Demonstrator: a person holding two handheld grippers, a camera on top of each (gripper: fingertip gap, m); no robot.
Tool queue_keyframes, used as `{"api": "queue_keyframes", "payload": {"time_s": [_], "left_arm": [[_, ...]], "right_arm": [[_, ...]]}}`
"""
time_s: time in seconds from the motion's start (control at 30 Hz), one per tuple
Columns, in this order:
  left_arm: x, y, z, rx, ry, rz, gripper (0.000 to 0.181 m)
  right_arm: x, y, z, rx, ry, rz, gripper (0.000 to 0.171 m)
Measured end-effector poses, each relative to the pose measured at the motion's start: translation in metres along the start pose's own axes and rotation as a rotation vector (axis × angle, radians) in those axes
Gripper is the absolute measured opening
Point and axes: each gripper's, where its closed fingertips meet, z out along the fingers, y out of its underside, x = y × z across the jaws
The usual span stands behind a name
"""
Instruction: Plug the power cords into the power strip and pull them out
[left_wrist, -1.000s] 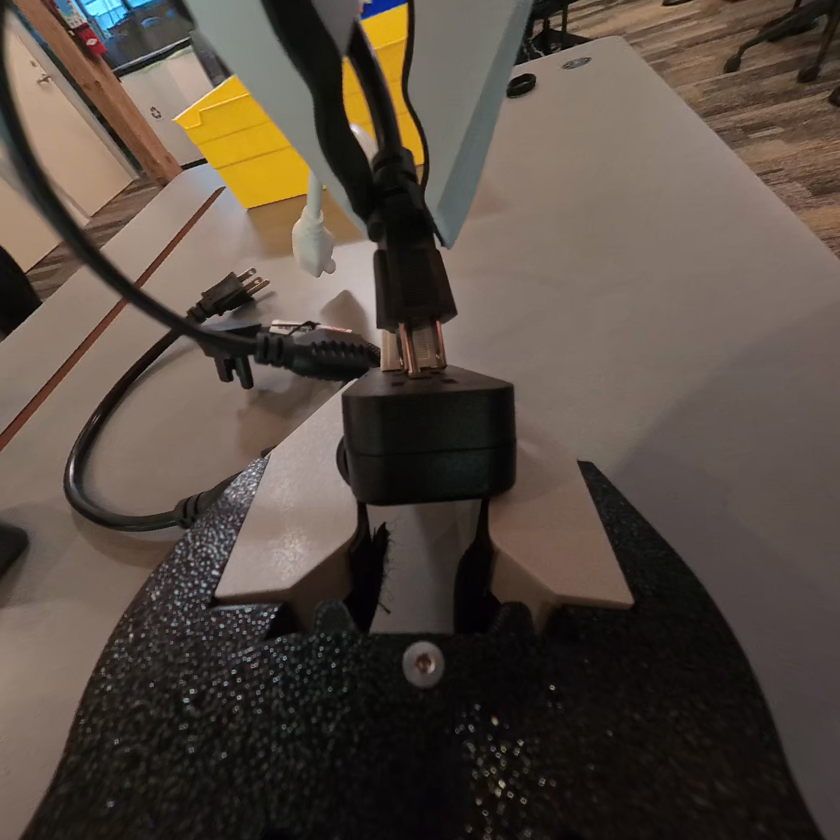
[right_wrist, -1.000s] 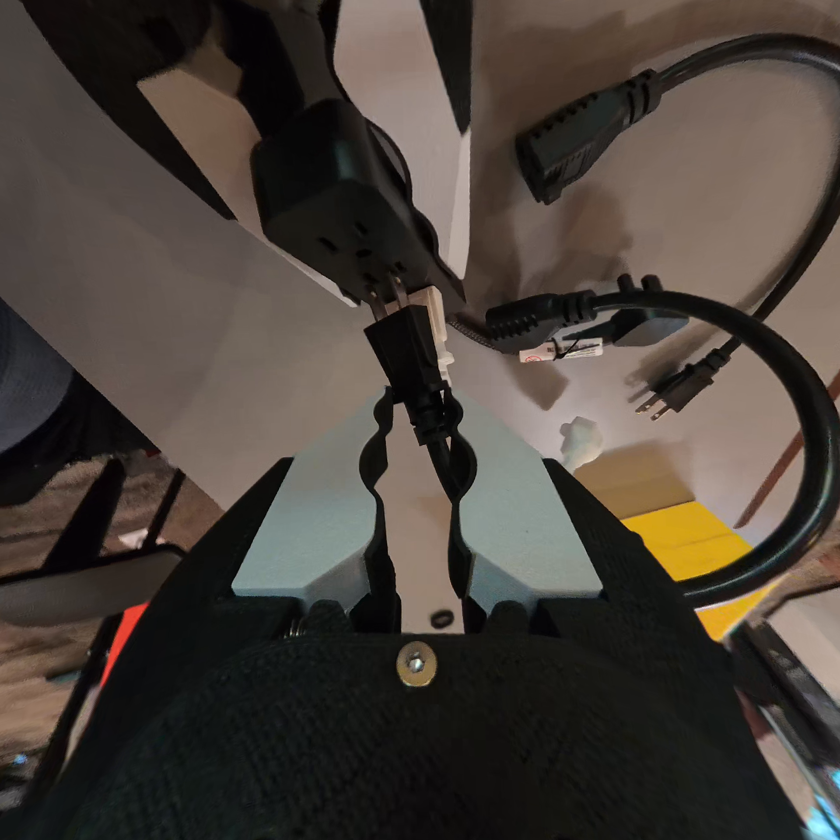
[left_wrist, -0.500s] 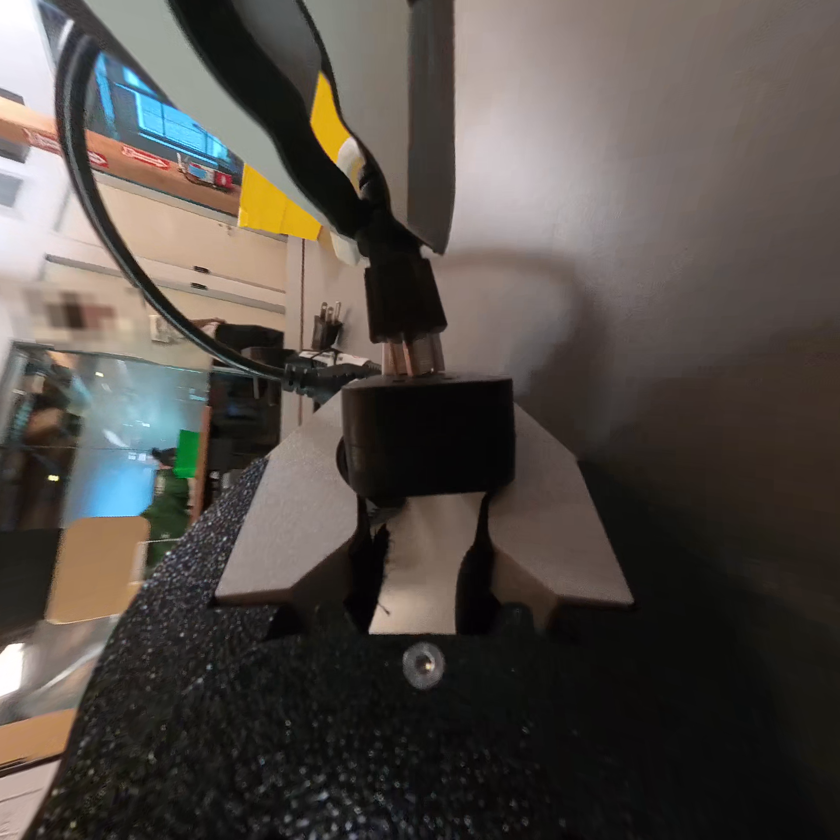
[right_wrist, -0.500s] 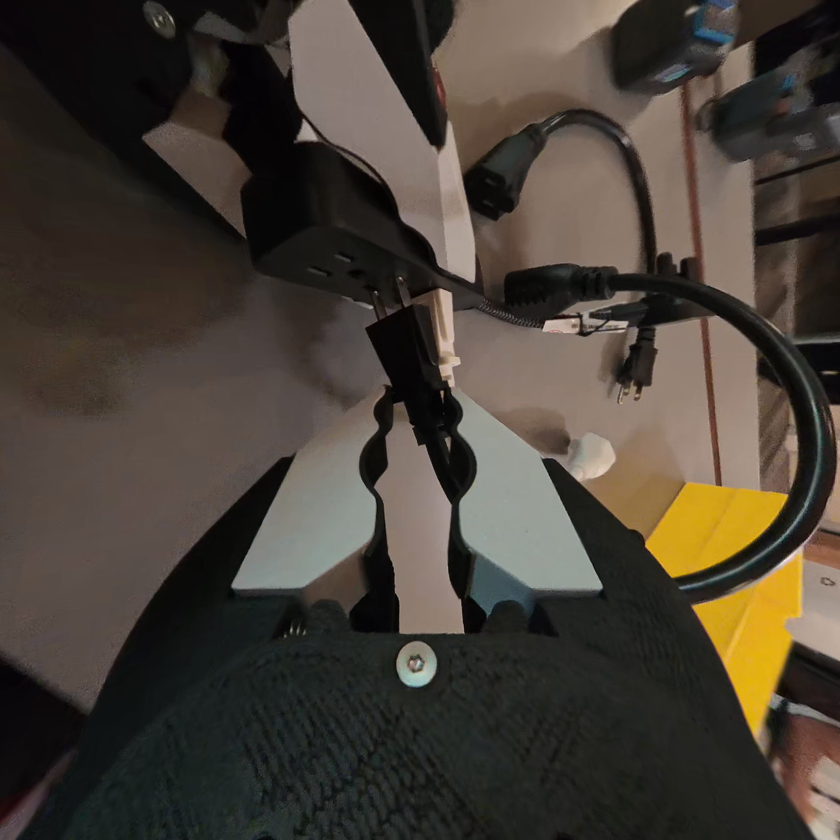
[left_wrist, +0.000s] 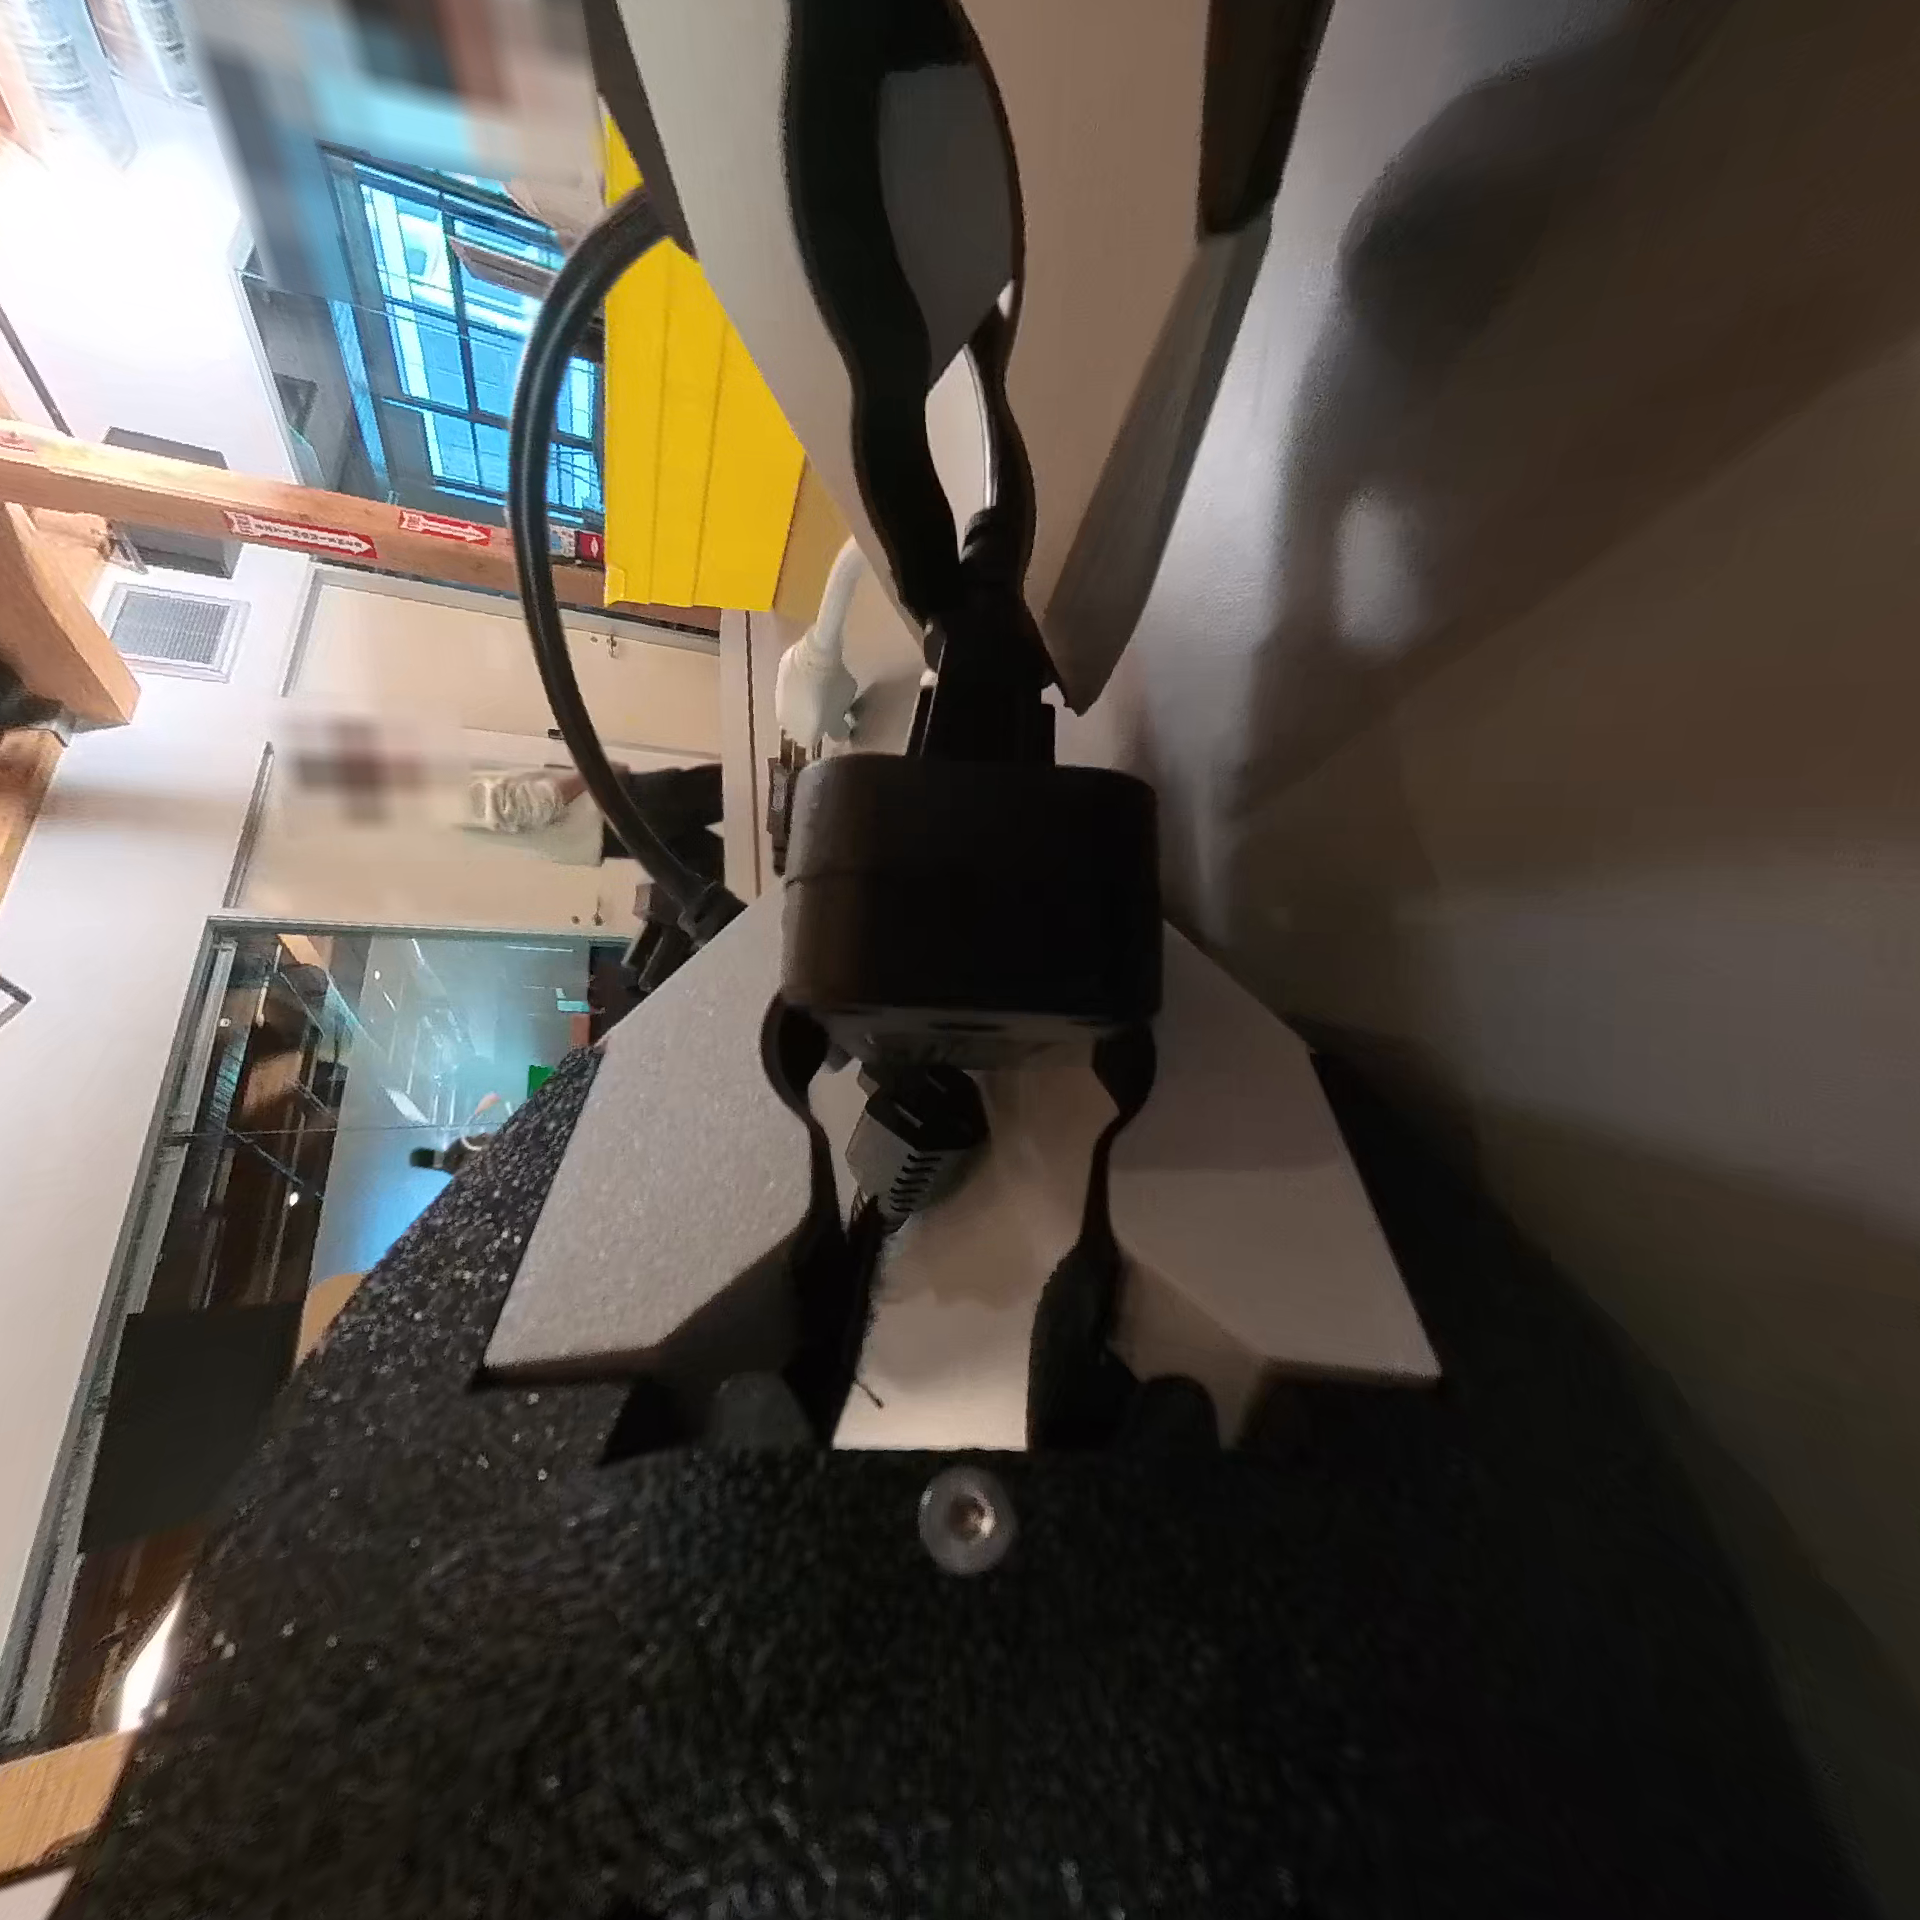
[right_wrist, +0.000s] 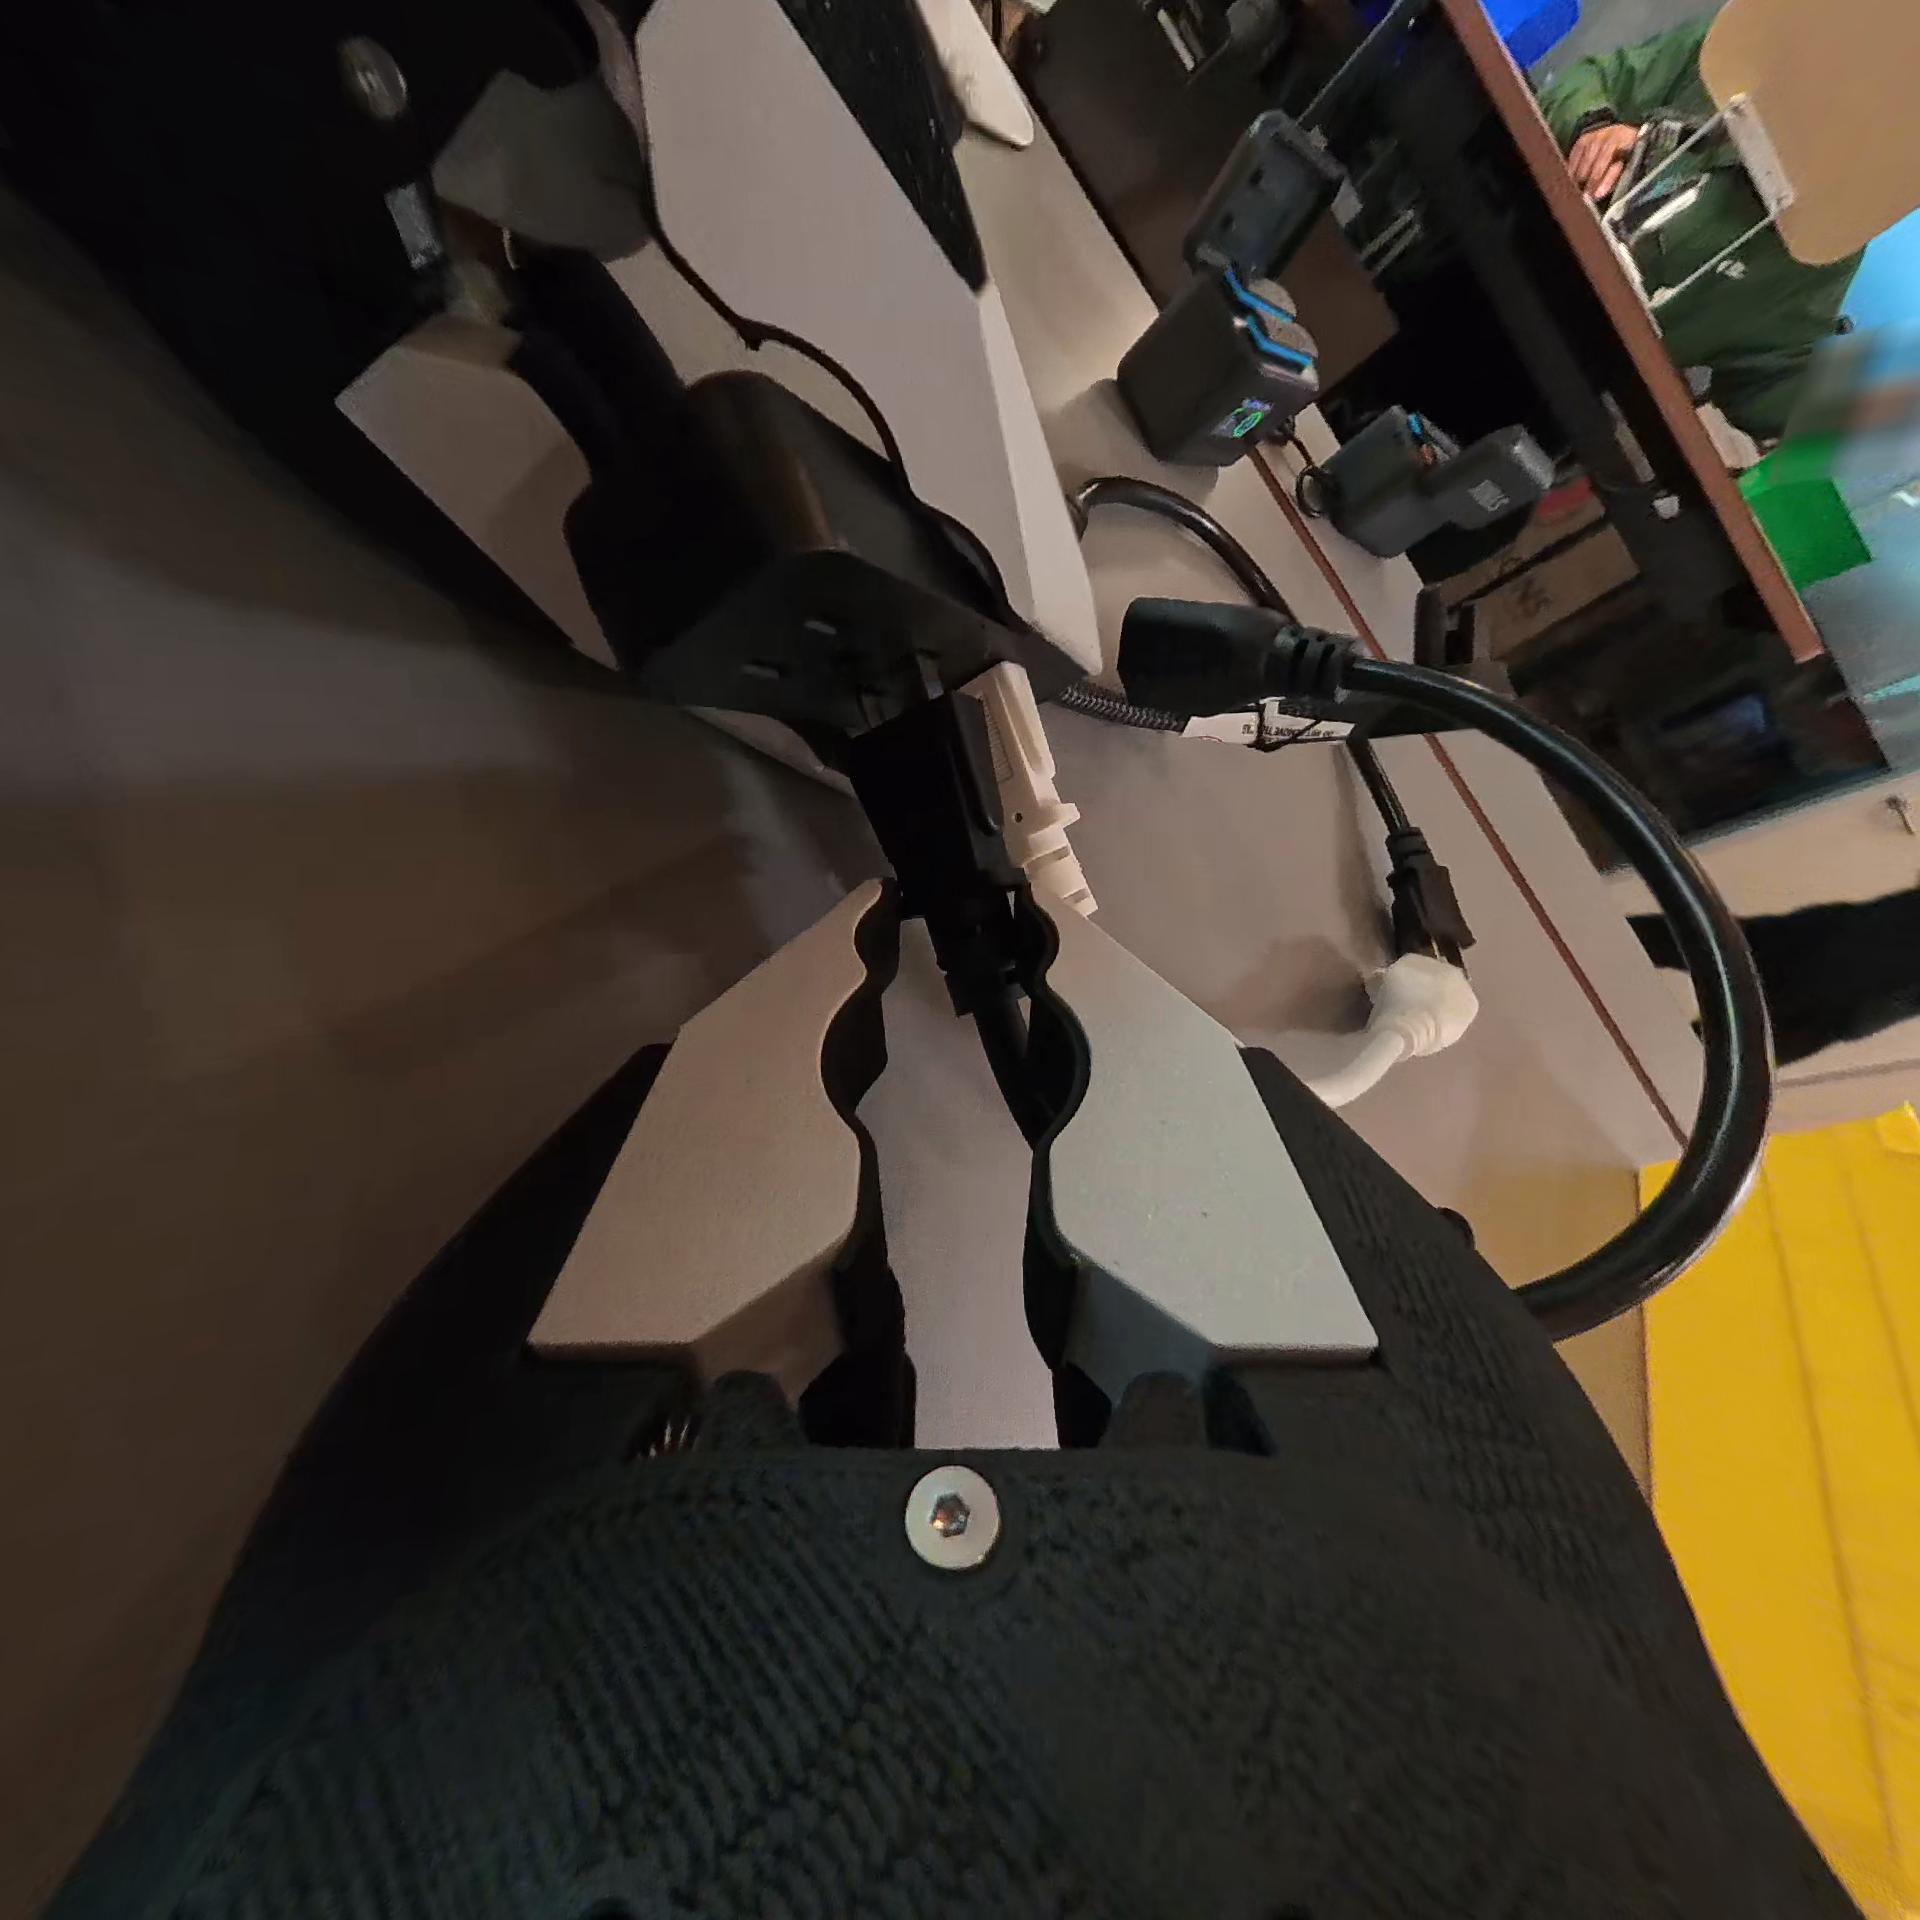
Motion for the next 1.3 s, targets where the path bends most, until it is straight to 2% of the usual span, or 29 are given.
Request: {"api": "queue_keyframes", "payload": {"time_s": [0.1,0.17,0.2,0.3,0.87,1.1,1.3], "left_arm": [[-0.004,0.002,-0.002,-0.02,-0.048,-0.017,0.051],[-0.01,0.004,-0.006,-0.037,-0.087,-0.028,0.065],[-0.009,0.005,-0.007,-0.044,-0.086,-0.026,0.064],[-0.006,0.008,-0.006,-0.077,-0.095,0.061,0.046],[-0.003,0.005,-0.005,0.01,-0.027,-0.129,0.046],[-0.002,0.008,-0.006,-0.002,-0.035,-0.137,0.047],[-0.003,0.014,-0.004,-0.064,-0.054,-0.135,0.046]], "right_arm": [[-0.004,0.003,0.003,0.002,0.004,-0.025,0.02],[-0.004,0.003,0.003,0.004,0.013,-0.049,0.019],[-0.004,0.003,0.003,0.007,0.013,-0.052,0.019],[-0.004,0.003,0.003,0.015,0.019,-0.073,0.019],[0.0,-0.001,0.006,0.113,-0.063,-0.125,0.018],[-0.001,-0.007,0.006,0.092,-0.003,-0.14,0.018],[0.003,-0.008,0.007,-0.003,0.1,-0.172,0.018]]}}
